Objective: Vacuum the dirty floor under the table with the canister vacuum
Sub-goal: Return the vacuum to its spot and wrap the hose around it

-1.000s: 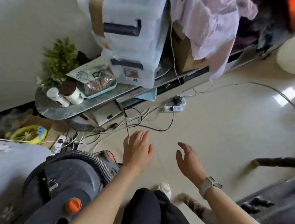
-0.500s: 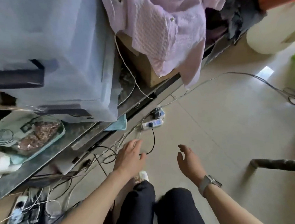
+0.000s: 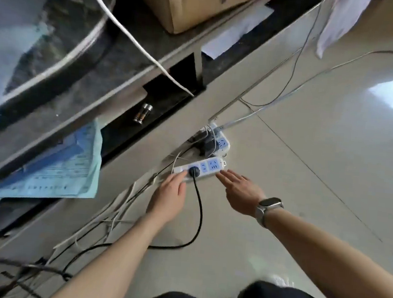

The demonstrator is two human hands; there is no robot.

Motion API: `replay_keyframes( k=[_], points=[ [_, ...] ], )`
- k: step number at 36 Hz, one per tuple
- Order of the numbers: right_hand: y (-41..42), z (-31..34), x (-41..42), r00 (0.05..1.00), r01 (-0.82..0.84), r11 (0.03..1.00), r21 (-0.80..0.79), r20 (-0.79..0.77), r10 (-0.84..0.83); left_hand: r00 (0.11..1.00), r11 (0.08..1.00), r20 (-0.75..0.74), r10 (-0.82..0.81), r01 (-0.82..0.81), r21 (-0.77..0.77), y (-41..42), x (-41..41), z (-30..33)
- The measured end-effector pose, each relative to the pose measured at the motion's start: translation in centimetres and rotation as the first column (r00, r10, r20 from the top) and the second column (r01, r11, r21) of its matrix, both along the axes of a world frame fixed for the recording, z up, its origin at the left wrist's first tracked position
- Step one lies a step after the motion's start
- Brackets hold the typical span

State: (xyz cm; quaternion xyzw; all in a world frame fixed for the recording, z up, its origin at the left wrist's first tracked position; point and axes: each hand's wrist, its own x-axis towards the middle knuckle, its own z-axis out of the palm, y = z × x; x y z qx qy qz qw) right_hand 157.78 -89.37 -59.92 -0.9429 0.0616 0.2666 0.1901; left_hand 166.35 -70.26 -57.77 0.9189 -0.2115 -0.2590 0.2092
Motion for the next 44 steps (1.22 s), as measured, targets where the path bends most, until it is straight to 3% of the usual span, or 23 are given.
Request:
replay_keyframes(
  k=[5, 9, 13, 17, 22, 24, 28, 30, 34, 37, 39, 44],
  points=[
    [-0.3, -7.9, 3.2, 0.992, -0.120, 0.991, -0.063, 0.029, 0.122, 1.000, 0.999, 0.028, -0.014, 0.015, -0.040, -1.5, 2.6, -8.3],
    [-0.4, -10.4, 3.3, 0.990, -0.135, 0.988, -0.078, 0.037, 0.139, 0.999, 0.994, 0.033, -0.008, 0.011, -0.107, -2.6, 4.2, -12.3],
    [-0.7, -10.3, 3.0, 0.994, -0.096, 0.994, -0.047, 0.053, 0.098, 0.996, 0.991, 0.086, -0.001, 0.013, -0.135, -4.1, 5.2, -12.2],
    [-0.9, -9.8, 3.7, 0.995, -0.099, 0.995, -0.028, 0.014, 0.100, 0.962, 0.991, 0.249, -0.116, 0.130, -0.043, -3.7, 5.2, -11.7],
    [-1.2, -9.6, 3.8, 0.992, -0.121, 0.993, 0.003, -0.022, 0.121, 0.946, 0.982, 0.271, -0.180, 0.190, -0.010, -3.2, 5.1, -12.3],
    [-1.2, -9.7, 4.0, 0.996, -0.066, 0.994, 0.085, -0.047, 0.070, 0.932, 0.971, 0.282, -0.229, 0.237, 0.004, -3.1, 5.1, -12.4],
    [-0.4, -7.8, 5.1, 0.973, 0.230, 0.927, 0.297, -0.045, -0.227, 0.929, 0.966, 0.286, -0.233, 0.254, -0.039, -3.2, 5.0, -11.8],
    [1.0, -6.1, 5.6, 0.956, 0.292, 0.900, 0.324, -0.061, -0.288, 0.923, 0.959, 0.302, -0.237, 0.272, -0.077, -3.0, 4.8, -11.5],
    [3.5, -4.9, 6.1, 0.971, 0.237, 0.946, 0.222, -0.027, -0.237, 0.948, 0.955, 0.231, -0.219, 0.257, -0.151, -1.7, 5.2, -12.5],
    [3.9, -4.2, 6.8, 0.954, 0.300, 0.883, 0.360, -0.128, -0.272, 0.984, 0.974, 0.131, -0.124, 0.146, -0.176, -1.0, 5.1, -14.1],
    [4.1, -3.8, 7.1, 0.950, 0.311, 0.882, 0.353, -0.112, -0.291, 0.997, 0.983, 0.076, -0.008, 0.021, -0.181, -1.1, 4.9, -14.4],
    [4.6, -3.2, 6.5, 0.956, 0.292, 0.927, 0.236, -0.050, -0.288, 0.995, 0.975, 0.083, -0.060, 0.076, -0.209, -0.8, 4.9, -15.0]
  ],
)
